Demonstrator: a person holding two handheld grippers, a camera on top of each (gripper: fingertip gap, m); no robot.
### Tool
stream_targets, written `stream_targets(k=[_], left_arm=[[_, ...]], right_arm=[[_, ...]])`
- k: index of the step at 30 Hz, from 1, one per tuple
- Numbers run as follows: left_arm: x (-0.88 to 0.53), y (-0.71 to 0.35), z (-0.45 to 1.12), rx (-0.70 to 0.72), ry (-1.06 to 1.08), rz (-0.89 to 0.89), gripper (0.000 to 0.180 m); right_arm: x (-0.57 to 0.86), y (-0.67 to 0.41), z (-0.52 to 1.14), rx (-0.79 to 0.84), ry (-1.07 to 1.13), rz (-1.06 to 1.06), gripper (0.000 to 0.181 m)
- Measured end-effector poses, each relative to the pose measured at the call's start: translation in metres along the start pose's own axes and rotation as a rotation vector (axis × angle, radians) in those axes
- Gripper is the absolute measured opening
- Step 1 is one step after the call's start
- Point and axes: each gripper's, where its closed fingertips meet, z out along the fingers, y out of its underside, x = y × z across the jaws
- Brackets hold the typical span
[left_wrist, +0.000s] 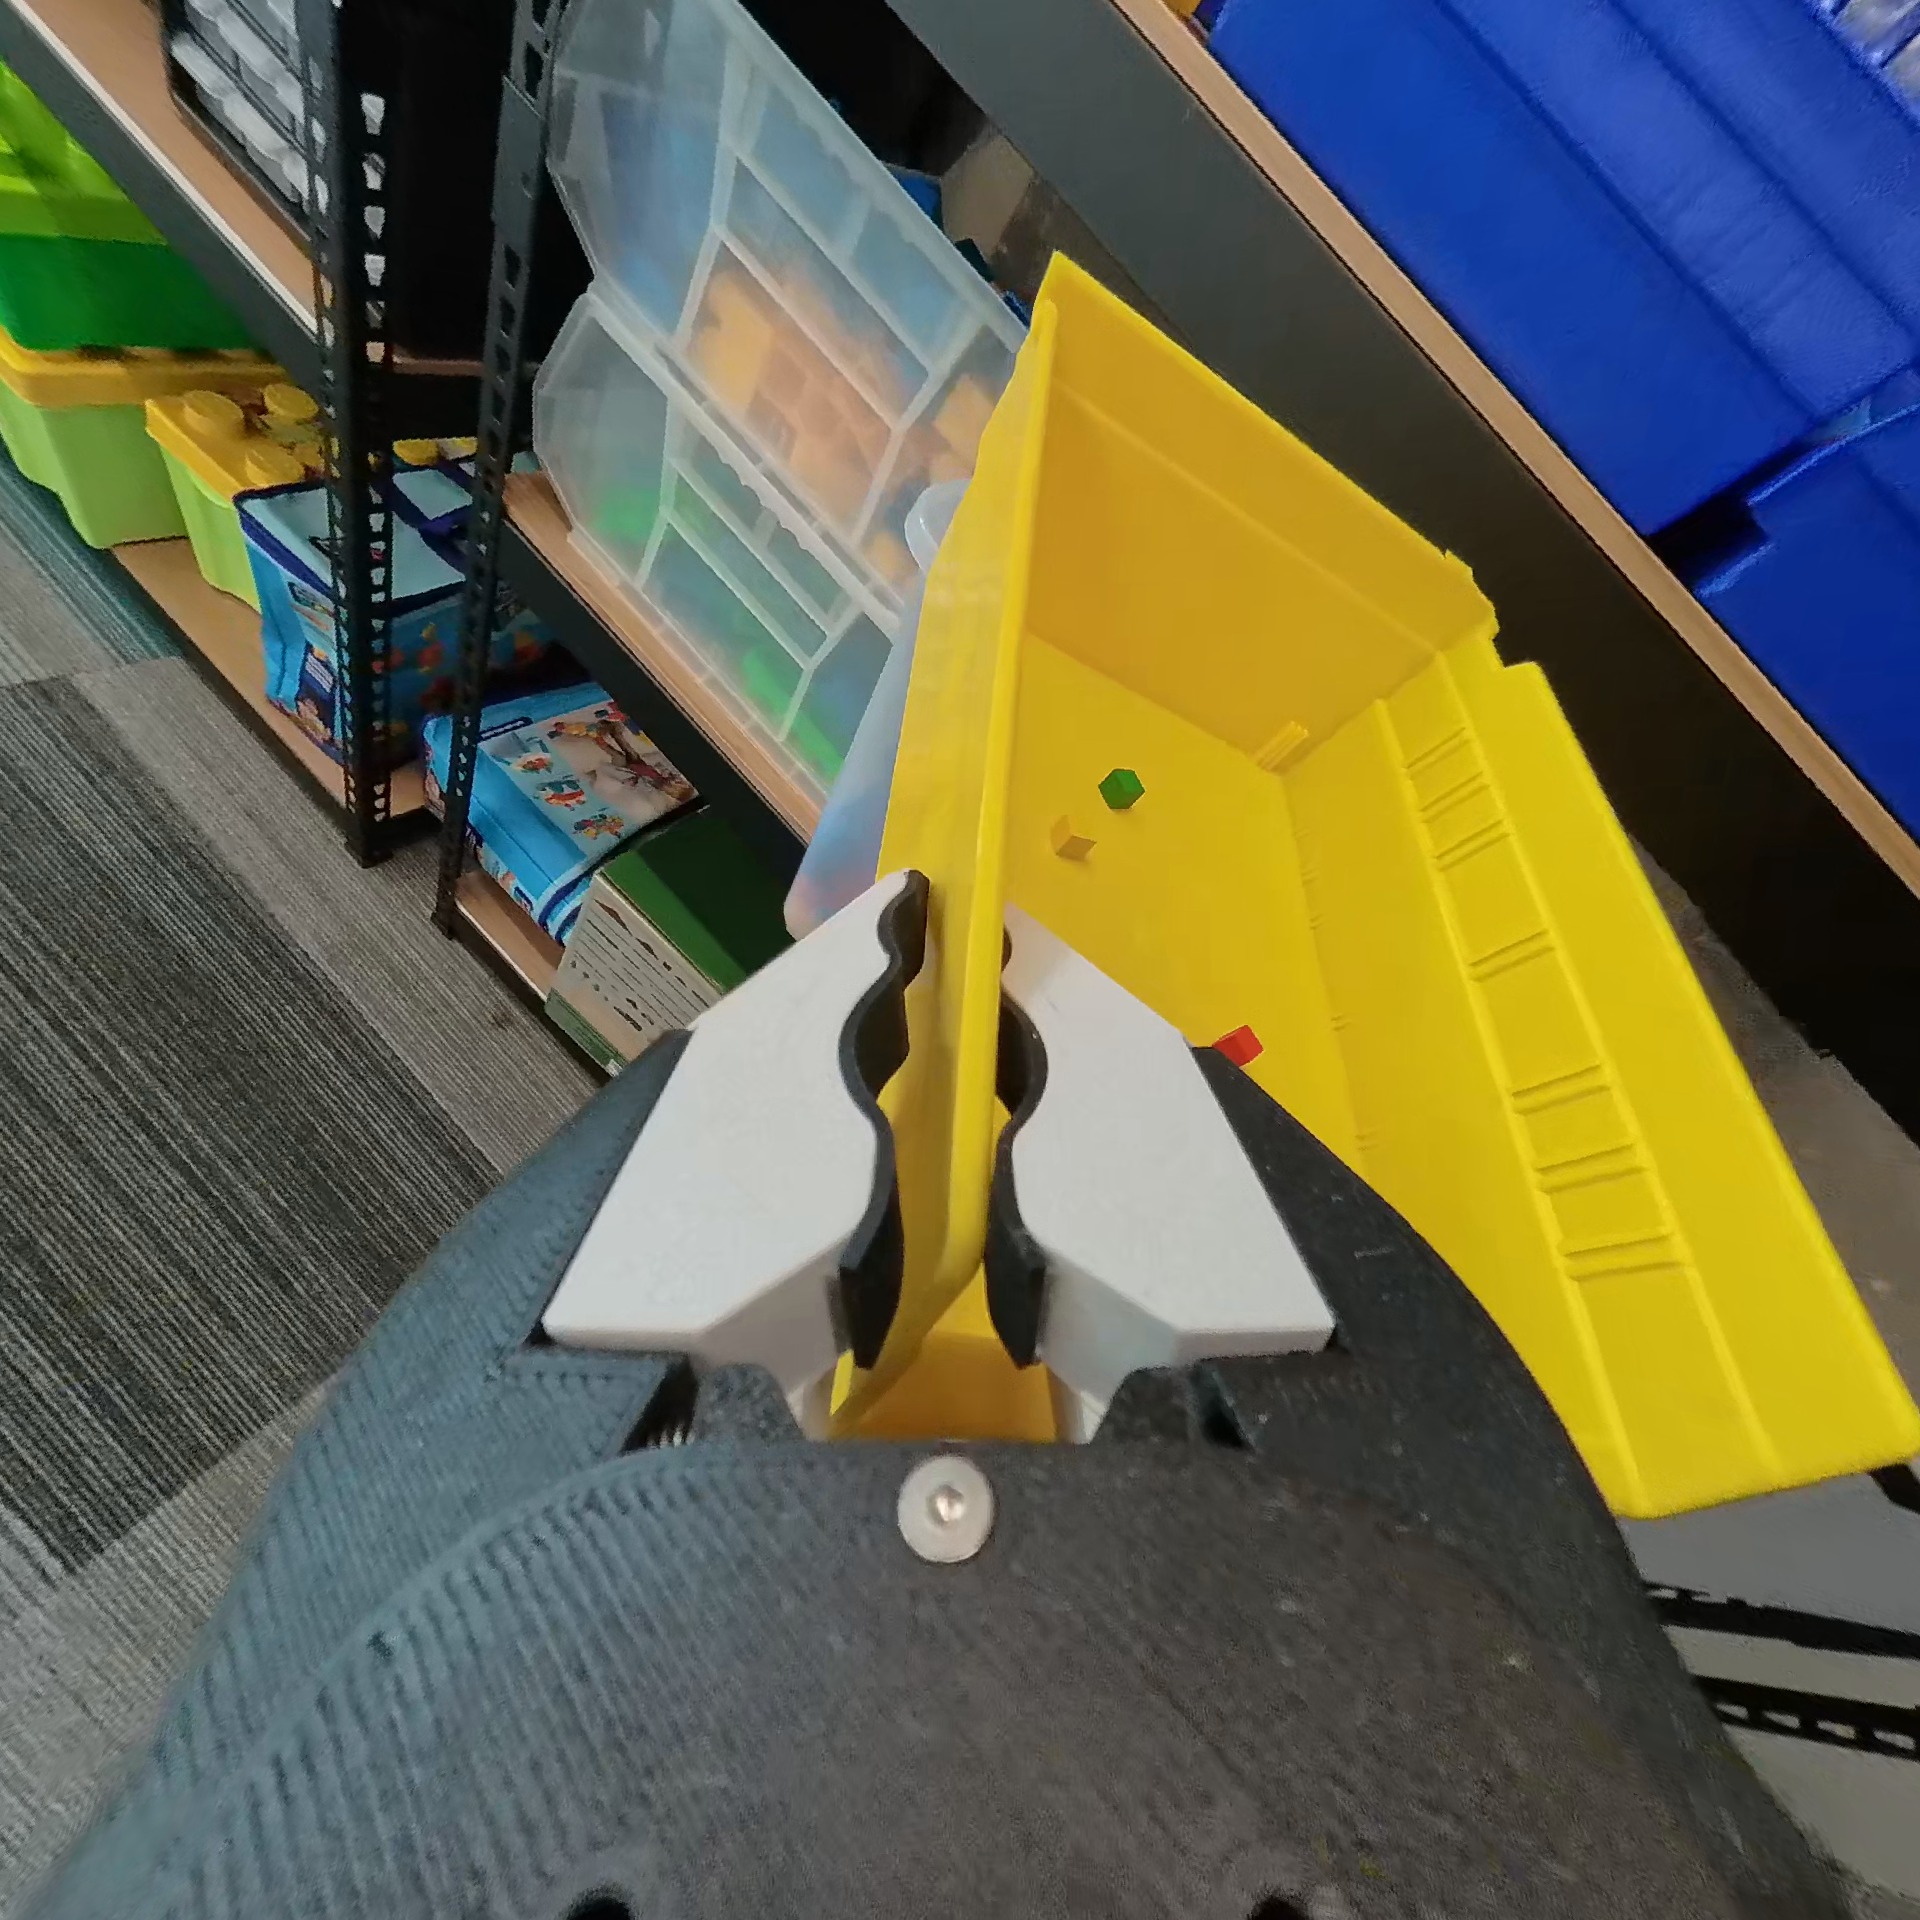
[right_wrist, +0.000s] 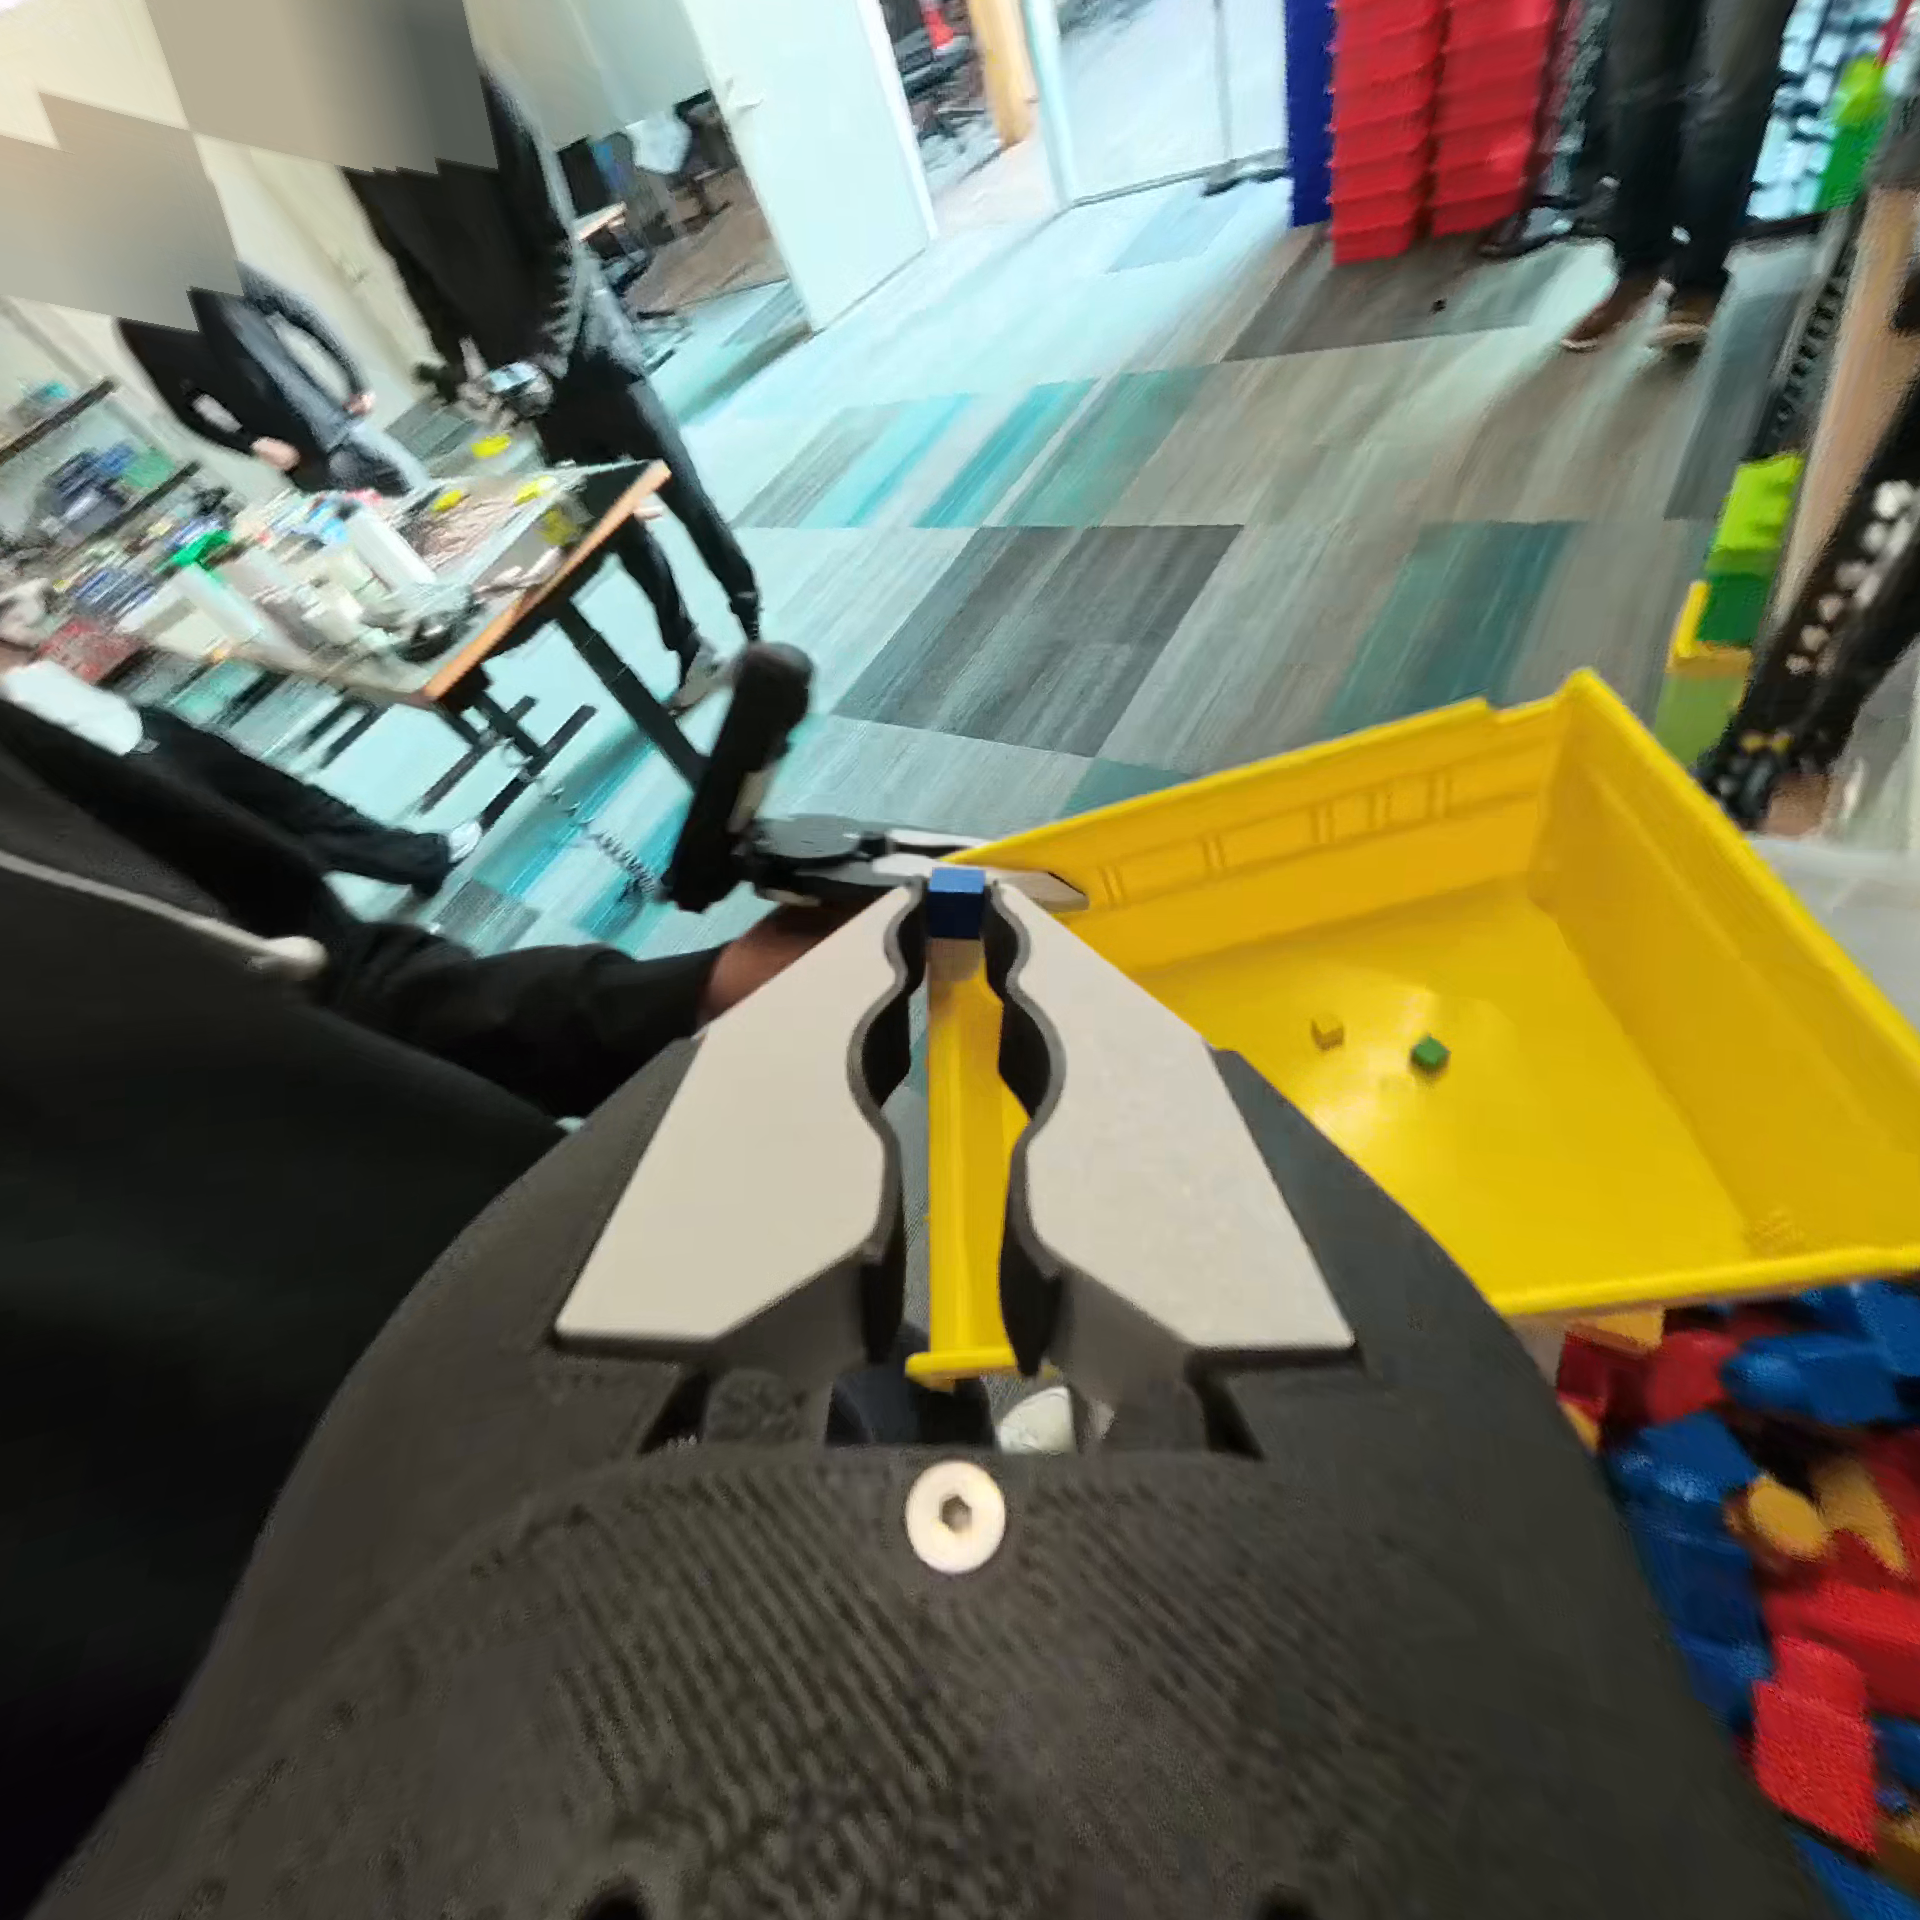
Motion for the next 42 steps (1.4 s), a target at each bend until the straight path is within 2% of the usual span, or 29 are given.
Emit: stream_targets(k=[4,12,19,24,28,31,42], left_arm=[[-0.001,-0.002,0.002,-0.005,0.005,0.013,0.002],[0.004,-0.003,0.006,-0.006,-0.017,0.022,0.002],[0.016,0.003,0.005,0.029,-0.107,0.001,0.002],[0.029,0.007,0.005,0.06,-0.182,-0.005,0.002],[0.032,0.01,0.005,0.085,-0.219,-0.024,0.002],[0.034,0.011,0.005,0.095,-0.236,-0.034,0.002],[0.031,0.007,0.013,0.065,-0.19,-0.006,0.002]], right_arm=[[0.031,0.053,0.028,-0.058,0.191,0.046,0.008],[0.071,0.124,0.036,-0.316,0.388,-0.091,0.009],[0.085,0.125,0.034,-0.264,0.243,-0.099,0.009],[0.104,0.122,0.027,-0.315,0.199,-0.17,0.009],[0.115,0.117,0.028,-0.34,0.206,-0.246,0.01],[0.115,0.114,0.029,-0.329,0.181,-0.24,0.024],[0.111,0.093,0.0,-0.176,0.281,-0.196,0.029]])
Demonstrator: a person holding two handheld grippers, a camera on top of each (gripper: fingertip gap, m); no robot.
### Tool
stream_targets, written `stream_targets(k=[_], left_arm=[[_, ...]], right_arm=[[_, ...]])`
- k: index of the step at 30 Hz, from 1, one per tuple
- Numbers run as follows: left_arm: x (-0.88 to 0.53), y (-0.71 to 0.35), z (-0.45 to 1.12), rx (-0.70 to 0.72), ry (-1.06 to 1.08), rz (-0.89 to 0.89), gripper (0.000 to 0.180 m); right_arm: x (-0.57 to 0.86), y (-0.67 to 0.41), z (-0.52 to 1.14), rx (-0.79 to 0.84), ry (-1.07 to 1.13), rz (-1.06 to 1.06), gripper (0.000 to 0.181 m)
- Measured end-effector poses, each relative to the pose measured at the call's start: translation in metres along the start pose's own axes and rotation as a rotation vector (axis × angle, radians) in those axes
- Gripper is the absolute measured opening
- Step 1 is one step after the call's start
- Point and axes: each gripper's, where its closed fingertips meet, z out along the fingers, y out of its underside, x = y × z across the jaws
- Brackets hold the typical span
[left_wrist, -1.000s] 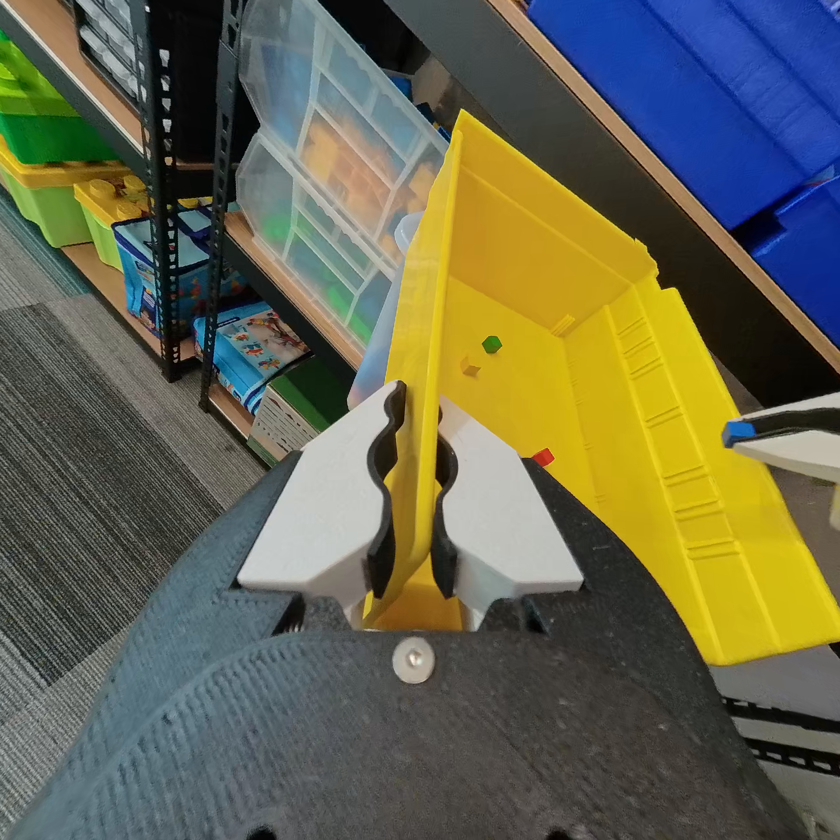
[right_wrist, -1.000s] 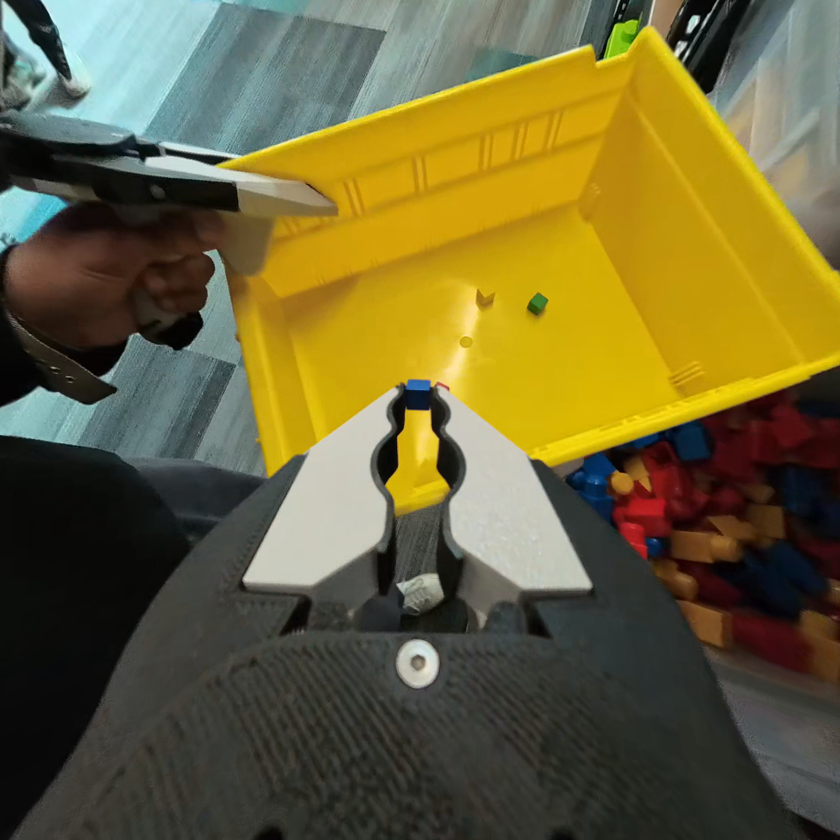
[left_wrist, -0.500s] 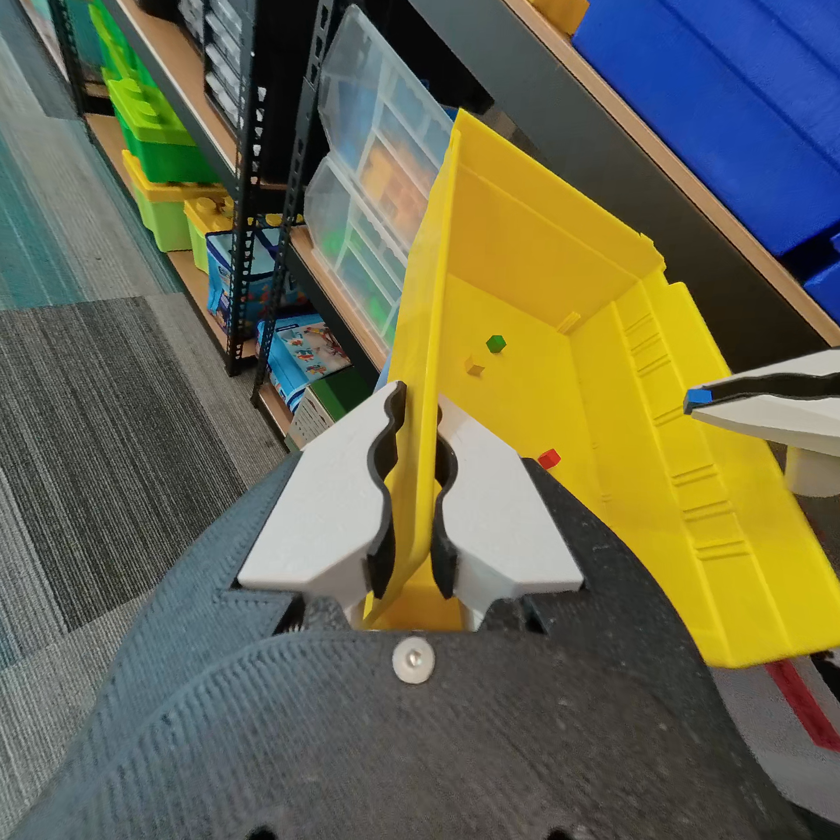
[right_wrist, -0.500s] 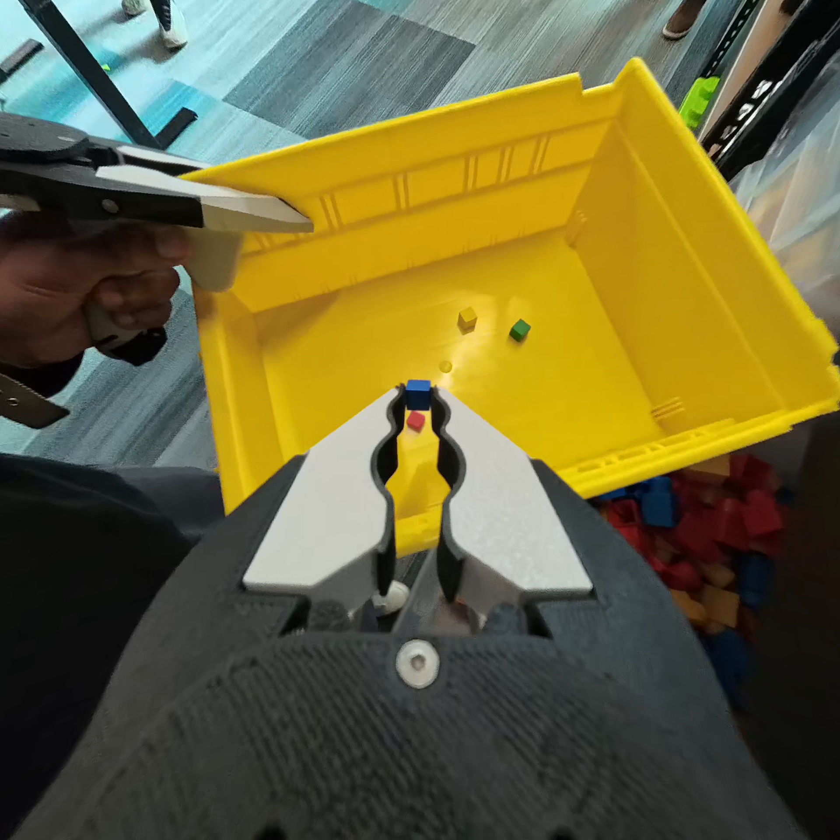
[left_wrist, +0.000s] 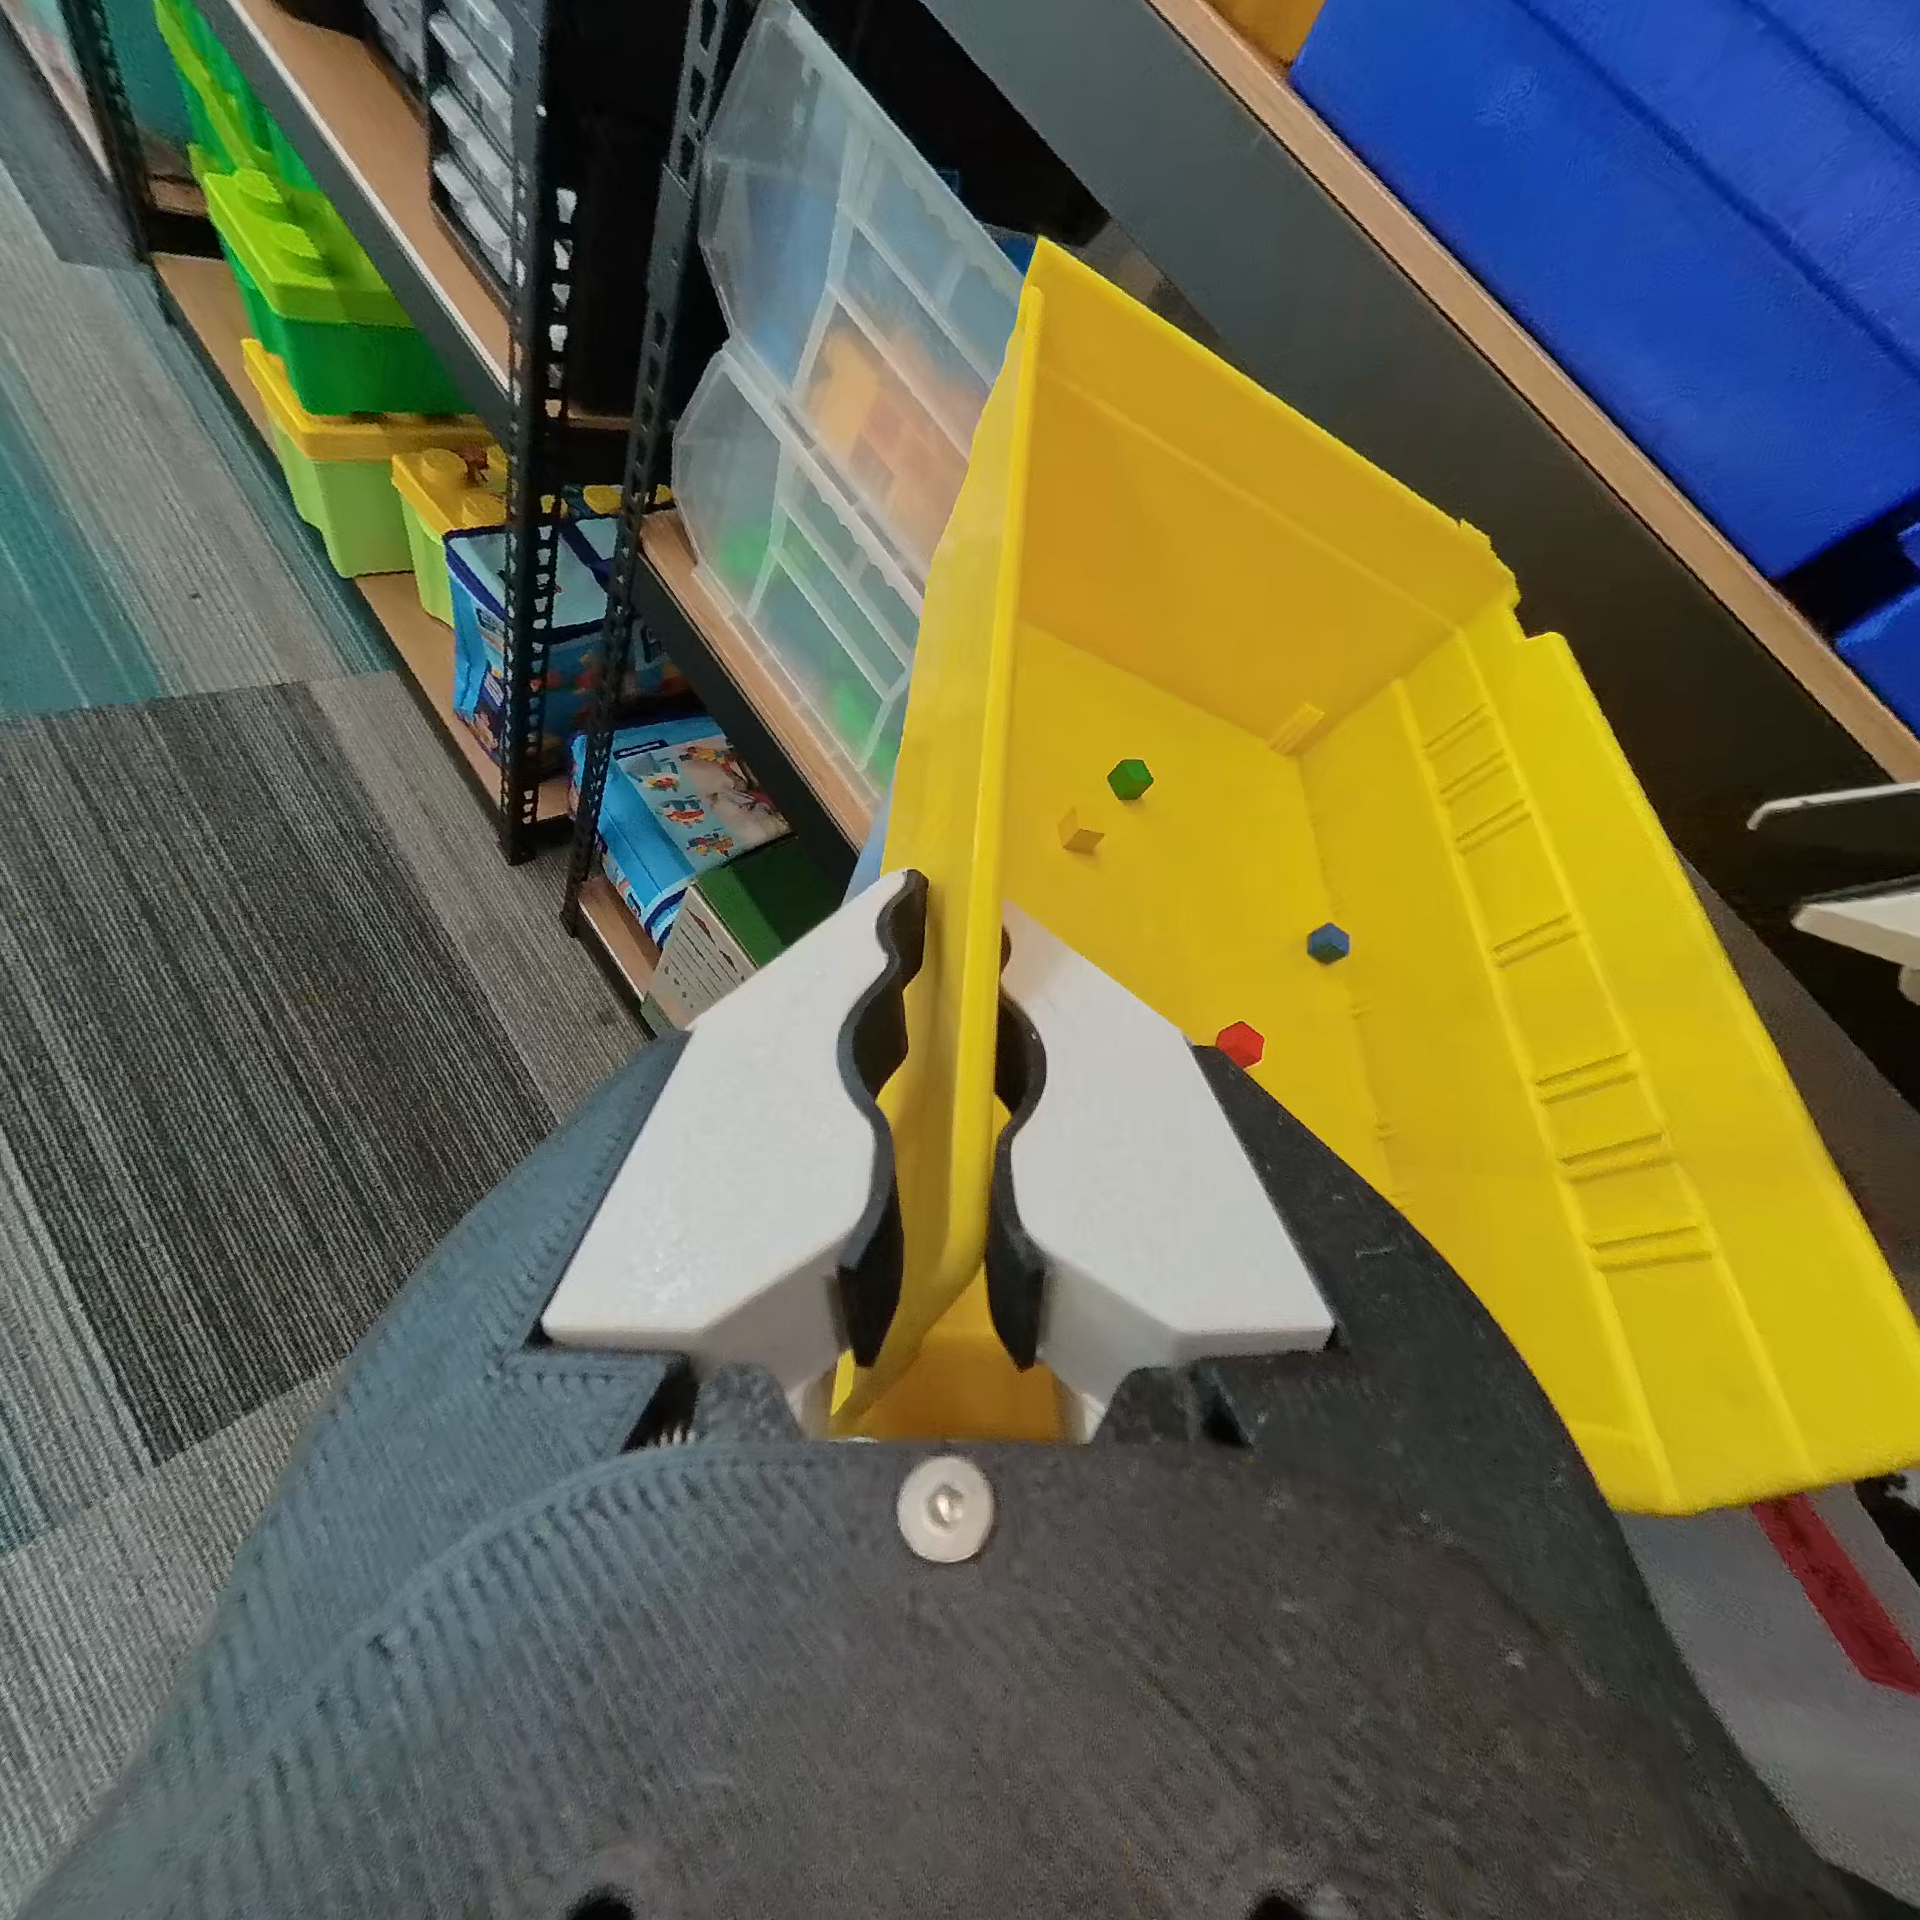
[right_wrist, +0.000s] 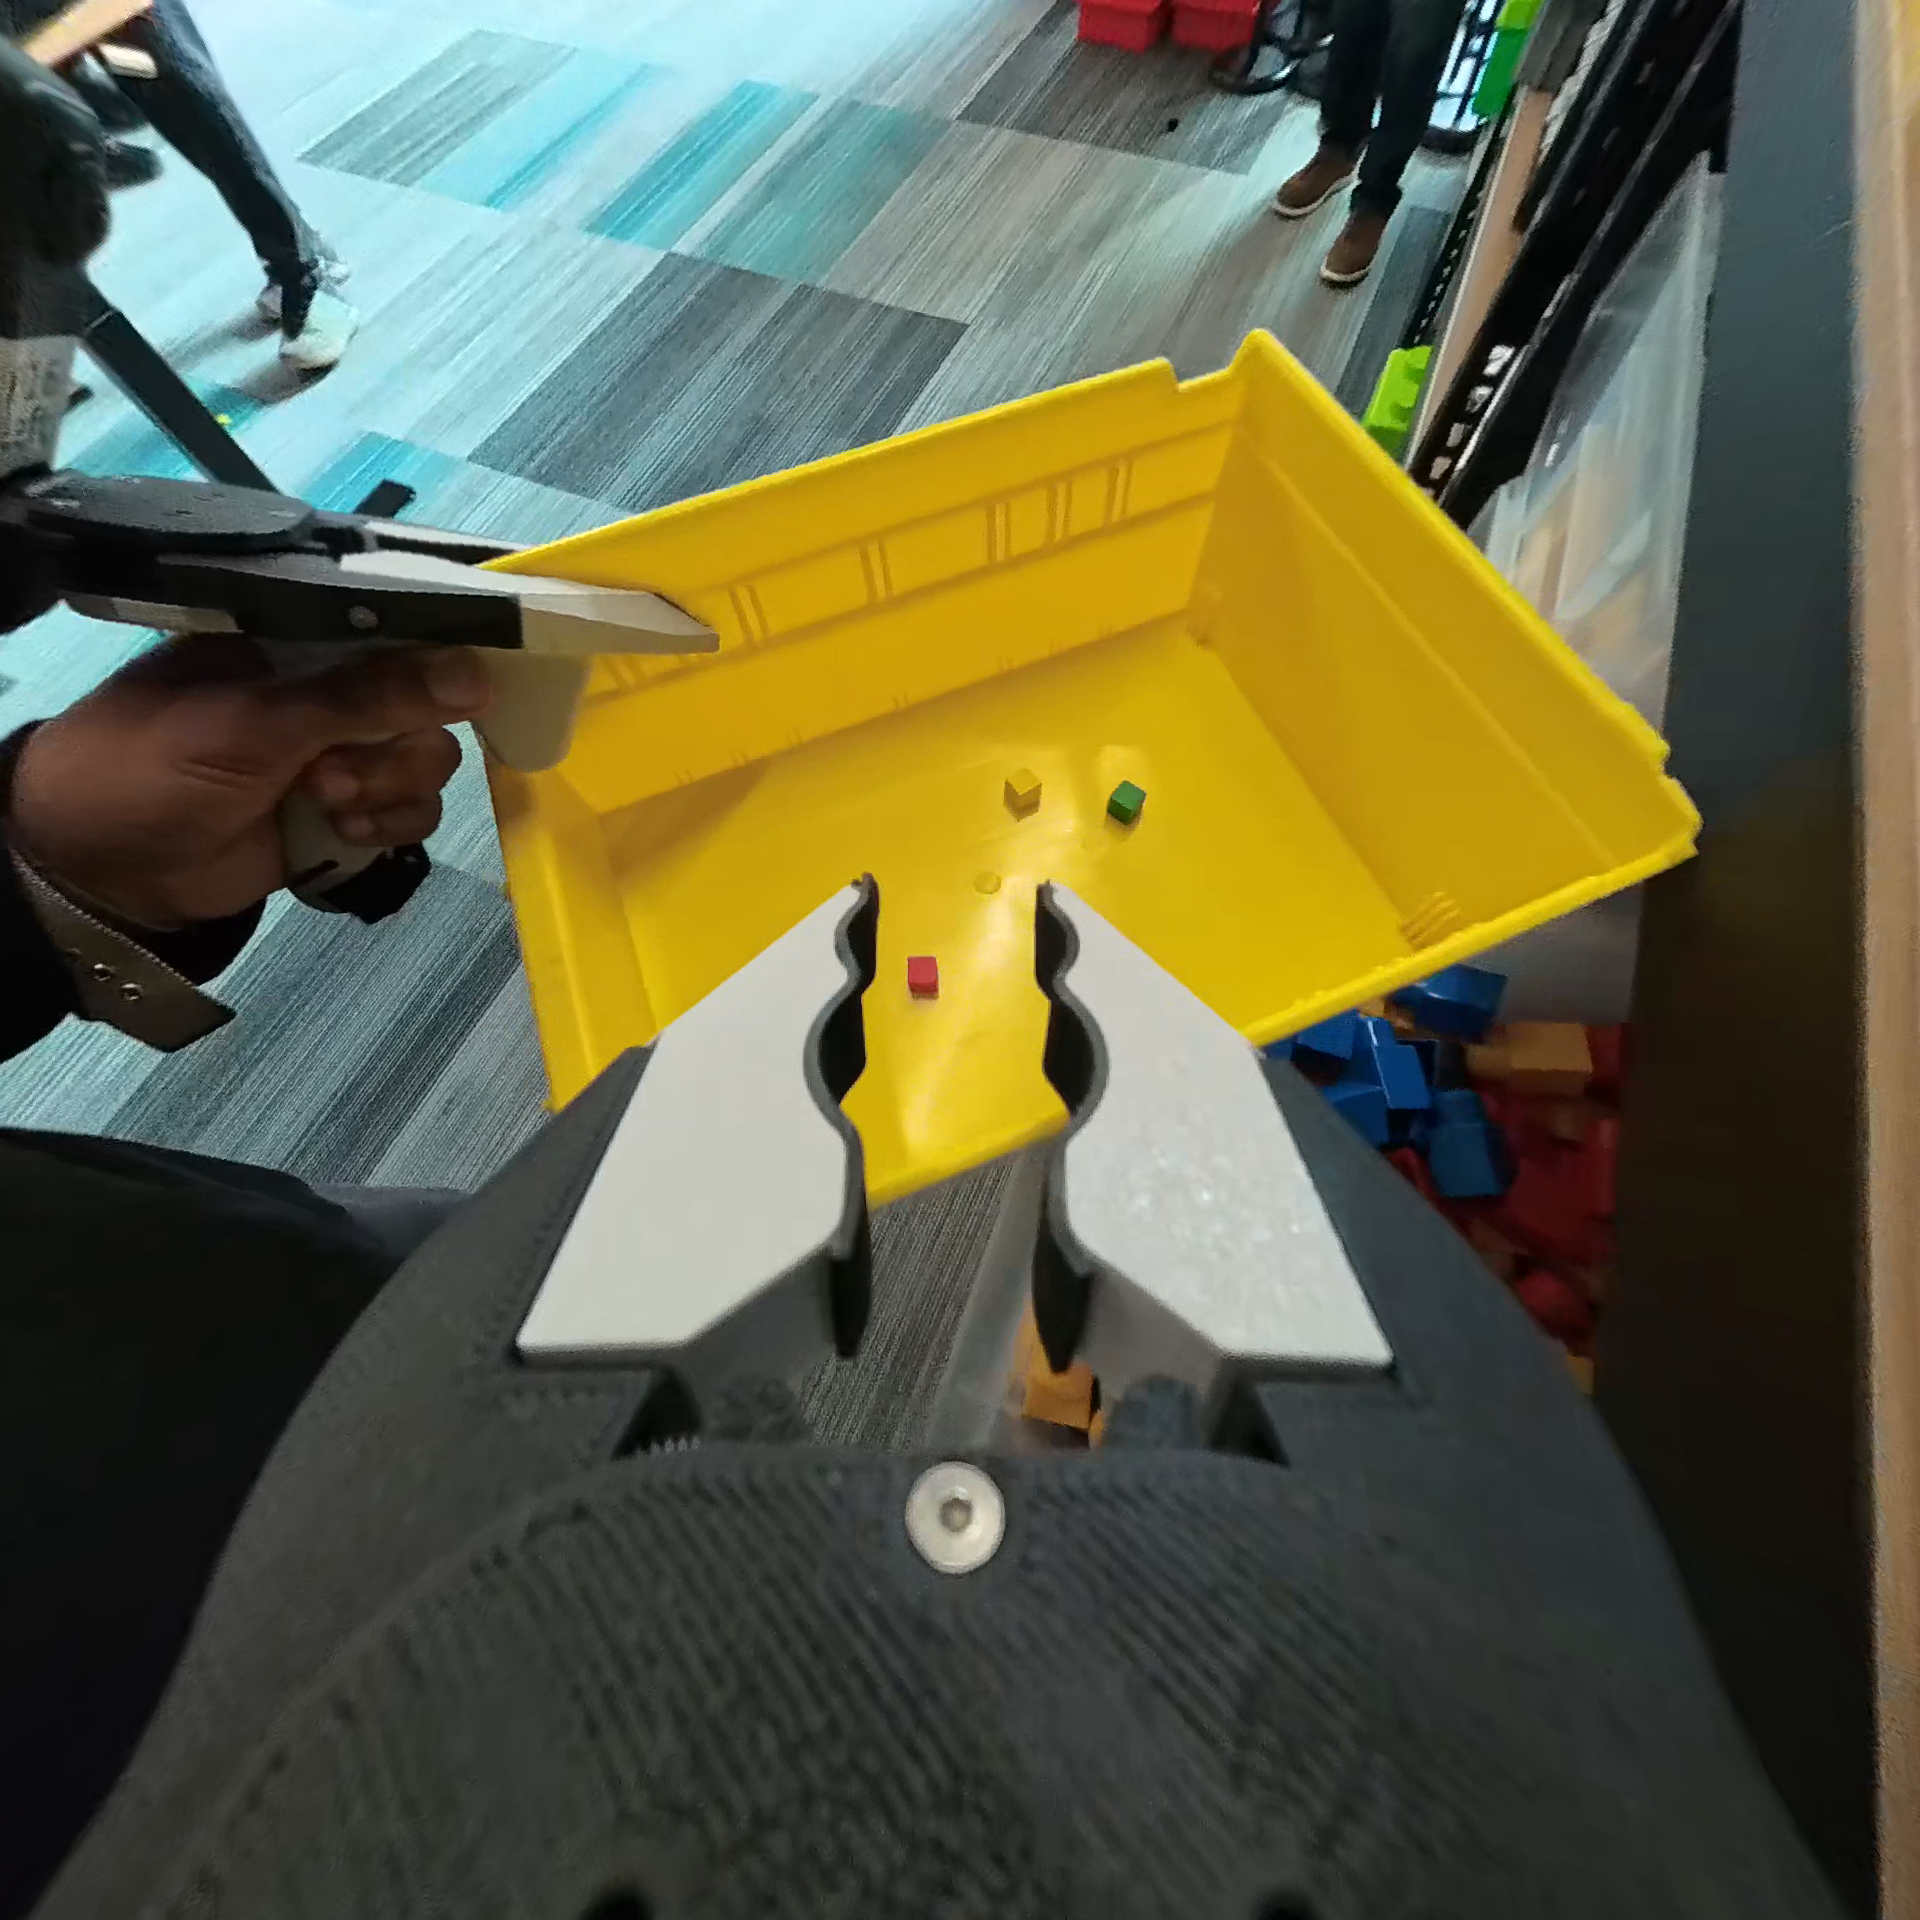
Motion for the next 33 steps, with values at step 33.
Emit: stream_targets(k=[33], left_arm=[[-0.035,-0.021,0.0,-0.019,0.101,-0.025,0.002]], right_arm=[[0.004,-0.039,-0.052,0.225,0.205,0.096,0.024]])
